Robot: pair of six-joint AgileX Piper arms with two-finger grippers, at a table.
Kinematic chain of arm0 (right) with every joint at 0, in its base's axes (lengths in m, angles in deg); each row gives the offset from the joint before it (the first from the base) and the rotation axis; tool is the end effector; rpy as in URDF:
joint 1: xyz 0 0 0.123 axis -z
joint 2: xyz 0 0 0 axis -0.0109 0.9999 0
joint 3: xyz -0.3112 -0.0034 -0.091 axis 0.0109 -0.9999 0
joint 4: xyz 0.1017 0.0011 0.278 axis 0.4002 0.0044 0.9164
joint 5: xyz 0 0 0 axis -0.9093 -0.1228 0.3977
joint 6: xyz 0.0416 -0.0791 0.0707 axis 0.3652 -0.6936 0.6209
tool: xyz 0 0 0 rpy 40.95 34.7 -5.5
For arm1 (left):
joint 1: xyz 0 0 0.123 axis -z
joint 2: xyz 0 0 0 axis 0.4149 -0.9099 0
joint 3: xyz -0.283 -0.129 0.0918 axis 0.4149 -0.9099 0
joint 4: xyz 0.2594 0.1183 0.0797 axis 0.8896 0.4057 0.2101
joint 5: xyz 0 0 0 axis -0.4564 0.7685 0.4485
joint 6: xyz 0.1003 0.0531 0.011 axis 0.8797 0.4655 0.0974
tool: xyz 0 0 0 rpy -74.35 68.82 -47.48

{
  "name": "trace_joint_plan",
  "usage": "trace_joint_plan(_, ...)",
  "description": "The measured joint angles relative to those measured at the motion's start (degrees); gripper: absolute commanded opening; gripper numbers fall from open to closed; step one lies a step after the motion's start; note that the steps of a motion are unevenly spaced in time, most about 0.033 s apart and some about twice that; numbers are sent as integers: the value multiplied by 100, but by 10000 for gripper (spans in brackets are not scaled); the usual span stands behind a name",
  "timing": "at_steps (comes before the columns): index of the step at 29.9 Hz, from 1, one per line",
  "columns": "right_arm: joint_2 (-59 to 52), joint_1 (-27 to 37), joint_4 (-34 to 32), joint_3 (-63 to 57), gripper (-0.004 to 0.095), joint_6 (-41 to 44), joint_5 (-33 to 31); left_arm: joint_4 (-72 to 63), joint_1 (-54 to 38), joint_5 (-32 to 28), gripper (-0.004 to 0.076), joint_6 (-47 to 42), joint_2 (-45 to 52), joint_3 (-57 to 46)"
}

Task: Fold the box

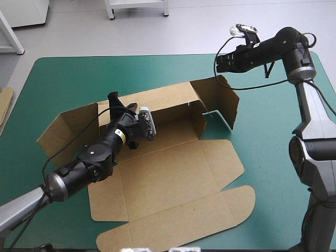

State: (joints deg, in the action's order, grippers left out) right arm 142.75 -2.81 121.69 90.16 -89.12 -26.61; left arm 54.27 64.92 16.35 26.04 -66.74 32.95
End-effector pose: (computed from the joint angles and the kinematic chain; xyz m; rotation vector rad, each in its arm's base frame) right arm 0.5261 0.0984 0.3983 -0.3533 2.3849 0.7913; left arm 0.2863 -0.1840 0.3079 1.3718 1.4952 0.6233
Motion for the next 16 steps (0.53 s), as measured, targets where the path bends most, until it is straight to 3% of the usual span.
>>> trace_joint_plan(16, 498, -109, 9, 72, -19, -15, 9, 0, 0, 2, -8, -5, 0, 0)
